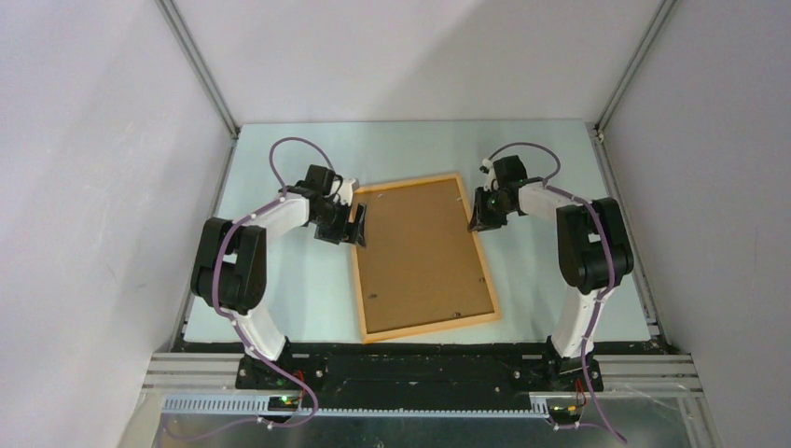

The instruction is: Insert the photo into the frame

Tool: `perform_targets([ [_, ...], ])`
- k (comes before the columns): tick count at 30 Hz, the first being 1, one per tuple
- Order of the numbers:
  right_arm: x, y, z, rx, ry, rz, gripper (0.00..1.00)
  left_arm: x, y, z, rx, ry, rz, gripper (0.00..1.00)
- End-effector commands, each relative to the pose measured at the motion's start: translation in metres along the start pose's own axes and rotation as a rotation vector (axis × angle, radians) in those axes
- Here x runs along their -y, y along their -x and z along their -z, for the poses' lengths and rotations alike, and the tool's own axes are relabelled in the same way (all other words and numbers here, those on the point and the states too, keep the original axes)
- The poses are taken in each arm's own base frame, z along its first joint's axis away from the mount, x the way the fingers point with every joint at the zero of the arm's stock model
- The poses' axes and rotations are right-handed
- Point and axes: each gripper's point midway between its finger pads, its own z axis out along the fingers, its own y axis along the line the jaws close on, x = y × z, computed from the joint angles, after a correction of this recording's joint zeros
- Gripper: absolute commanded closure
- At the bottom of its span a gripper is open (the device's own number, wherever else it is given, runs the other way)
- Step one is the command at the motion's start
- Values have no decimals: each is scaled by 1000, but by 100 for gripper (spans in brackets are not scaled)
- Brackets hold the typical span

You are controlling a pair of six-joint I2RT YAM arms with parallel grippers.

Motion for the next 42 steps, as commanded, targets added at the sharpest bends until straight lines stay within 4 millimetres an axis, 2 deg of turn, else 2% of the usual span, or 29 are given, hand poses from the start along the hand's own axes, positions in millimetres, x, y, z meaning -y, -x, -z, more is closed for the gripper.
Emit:
perform_targets([
  [1, 9, 15, -5, 31, -40, -49, 88, 10, 6, 10, 42, -35, -43, 14],
  [6, 19, 27, 0, 63, -18, -146, 100, 13, 3, 8, 33, -52, -37, 15],
  [13, 31, 42, 4, 110, 10, -248, 100, 21, -2, 2, 9, -75, -45, 14],
  [19, 30, 40, 2, 98, 31, -254, 100, 31, -5, -4, -9, -72, -93, 14],
  [26, 28, 38, 7, 88, 56, -246, 100, 33, -4, -12, -24, -29, -130, 15],
  [32, 33, 40, 12, 90, 66, -258, 100, 38, -16, -17, -55, -10, -210, 16],
  [42, 33, 38, 12, 81, 79, -263, 100, 33, -27, -19, -103, 52, -262, 17],
])
